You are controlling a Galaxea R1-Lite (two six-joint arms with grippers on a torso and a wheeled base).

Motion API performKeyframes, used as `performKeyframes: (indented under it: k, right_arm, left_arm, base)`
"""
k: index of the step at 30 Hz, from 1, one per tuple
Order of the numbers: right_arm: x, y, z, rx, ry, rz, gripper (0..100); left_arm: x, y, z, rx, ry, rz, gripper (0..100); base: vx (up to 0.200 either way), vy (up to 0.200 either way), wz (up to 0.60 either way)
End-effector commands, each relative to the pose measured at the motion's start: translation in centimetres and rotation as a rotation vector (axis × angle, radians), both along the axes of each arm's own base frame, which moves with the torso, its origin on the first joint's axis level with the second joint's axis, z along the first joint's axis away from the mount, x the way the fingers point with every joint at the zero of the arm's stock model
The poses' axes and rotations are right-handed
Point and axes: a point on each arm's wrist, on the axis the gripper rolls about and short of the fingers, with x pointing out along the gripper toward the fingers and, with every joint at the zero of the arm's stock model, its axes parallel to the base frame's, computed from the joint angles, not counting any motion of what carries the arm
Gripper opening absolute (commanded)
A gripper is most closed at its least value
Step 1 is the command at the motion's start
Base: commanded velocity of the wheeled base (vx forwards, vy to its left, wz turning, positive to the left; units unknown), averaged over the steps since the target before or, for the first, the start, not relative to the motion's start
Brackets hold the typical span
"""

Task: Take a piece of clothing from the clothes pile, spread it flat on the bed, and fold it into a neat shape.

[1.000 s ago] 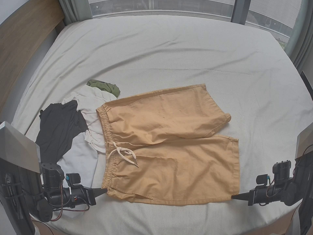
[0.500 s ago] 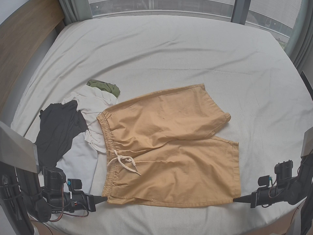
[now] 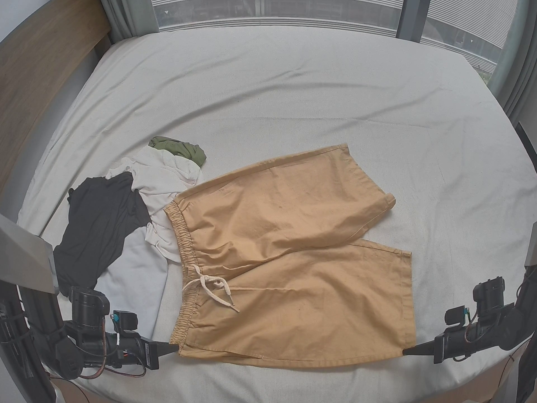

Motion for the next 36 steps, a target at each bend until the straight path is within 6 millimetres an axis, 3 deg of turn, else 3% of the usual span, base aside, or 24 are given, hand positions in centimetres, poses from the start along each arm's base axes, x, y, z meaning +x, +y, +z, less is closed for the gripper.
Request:
performKeyframes:
  k: [1, 10, 17, 29, 36]
  right_arm:
    - [-0.4, -0.1, 0.1, 0.0, -0.001, -0.005, 0]
    - [1.8, 0.0, 2.4, 0.074, -0.283, 0.022, 0]
    - [3.4, 0.0, 4.5, 0.147, -0.454, -0.038, 0]
    - [5.4, -0.2, 5.8, 0.184, -0.518, -0.074, 0]
    - [6.4, 0.2, 7.3, 0.189, -0.593, -0.085, 0]
  left_arm:
    - [-0.4, 0.1, 0.3, 0.0, -0.007, -0.006, 0]
    - [1.8, -0.9, 2.4, -0.149, -0.225, 0.035, 0]
    - [3.6, -1.6, 4.1, -0.232, -0.293, 0.069, 0]
    - [4.3, -2.3, 8.1, -0.392, -0.375, 0.106, 0]
    - [4.8, -2.4, 8.5, -0.406, -0.393, 0.11, 0]
  base:
    - [0.0, 0.0, 0.0]
    - [0.0, 0.0, 0.0]
    - [0.0, 0.0, 0.0]
    - [0.0, 0.0, 0.0]
    - [0.0, 0.0, 0.0]
